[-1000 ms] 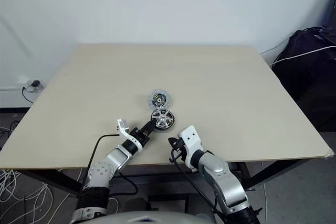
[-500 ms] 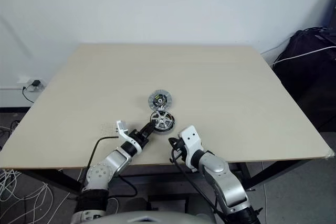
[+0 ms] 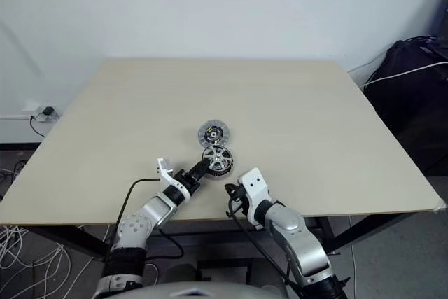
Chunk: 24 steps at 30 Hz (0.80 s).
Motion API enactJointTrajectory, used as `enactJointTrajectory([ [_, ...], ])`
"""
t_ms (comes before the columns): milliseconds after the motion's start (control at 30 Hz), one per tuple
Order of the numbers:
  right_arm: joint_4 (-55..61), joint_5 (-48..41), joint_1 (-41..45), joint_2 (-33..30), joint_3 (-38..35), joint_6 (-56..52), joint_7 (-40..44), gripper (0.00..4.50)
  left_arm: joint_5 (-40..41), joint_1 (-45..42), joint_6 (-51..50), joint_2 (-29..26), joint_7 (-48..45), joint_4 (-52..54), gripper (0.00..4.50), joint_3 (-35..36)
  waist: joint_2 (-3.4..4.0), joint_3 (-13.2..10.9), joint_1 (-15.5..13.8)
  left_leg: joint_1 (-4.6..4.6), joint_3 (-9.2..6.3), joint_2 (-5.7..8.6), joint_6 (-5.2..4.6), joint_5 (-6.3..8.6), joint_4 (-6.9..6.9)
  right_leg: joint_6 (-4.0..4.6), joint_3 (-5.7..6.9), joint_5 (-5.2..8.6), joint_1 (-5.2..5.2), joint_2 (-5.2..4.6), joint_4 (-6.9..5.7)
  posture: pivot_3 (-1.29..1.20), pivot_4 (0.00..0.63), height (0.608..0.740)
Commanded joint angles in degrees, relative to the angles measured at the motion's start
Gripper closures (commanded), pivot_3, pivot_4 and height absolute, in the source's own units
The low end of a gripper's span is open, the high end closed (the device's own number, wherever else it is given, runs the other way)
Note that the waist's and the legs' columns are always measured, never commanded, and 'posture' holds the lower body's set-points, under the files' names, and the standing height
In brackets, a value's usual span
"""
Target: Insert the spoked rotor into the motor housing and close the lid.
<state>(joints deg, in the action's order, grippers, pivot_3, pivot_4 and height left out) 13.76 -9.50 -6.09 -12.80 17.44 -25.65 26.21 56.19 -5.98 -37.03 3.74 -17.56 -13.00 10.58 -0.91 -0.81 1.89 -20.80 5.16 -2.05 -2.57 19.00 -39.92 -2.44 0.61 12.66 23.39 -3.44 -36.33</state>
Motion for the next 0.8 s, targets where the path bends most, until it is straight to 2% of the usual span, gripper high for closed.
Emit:
enactJointTrajectory([
  [33,1.5,-0.2,0.2,0.1,-0.7,0.6,-0.3,4.5,-0.7,-3.2,1.1,5.1,-1.0,-0.3,4.08,-1.2,0.0,0.0,0.0,0.0,0.0,0.0,0.0,0.0,0.0,0.0,0.0,0.0,0.0,0.0,0.0,0.0,0.0,0.74],
  [333,1.2,-0.1,0.3,0.3,-0.7,0.8,-0.7,4.5,-1.4,-4.8,1.0,5.1,-1.8,-2.1,4.08,-1.1,0.0,0.0,0.0,0.0,0.0,0.0,0.01,-0.01,0.0,-0.01,0.0,0.0,-0.01,0.0,0.01,0.0,0.0,0.74],
  [800,0.4,-0.1,0.9,0.8,-0.8,1.0,-0.7,4.5,-1.7,-2.4,-1.7,4.7,0.6,0.7,4.08,-1.3,0.0,0.0,0.0,0.0,0.0,0.0,0.03,-0.02,0.0,-0.01,0.0,-0.01,-0.01,0.0,0.02,0.0,0.0,0.74],
])
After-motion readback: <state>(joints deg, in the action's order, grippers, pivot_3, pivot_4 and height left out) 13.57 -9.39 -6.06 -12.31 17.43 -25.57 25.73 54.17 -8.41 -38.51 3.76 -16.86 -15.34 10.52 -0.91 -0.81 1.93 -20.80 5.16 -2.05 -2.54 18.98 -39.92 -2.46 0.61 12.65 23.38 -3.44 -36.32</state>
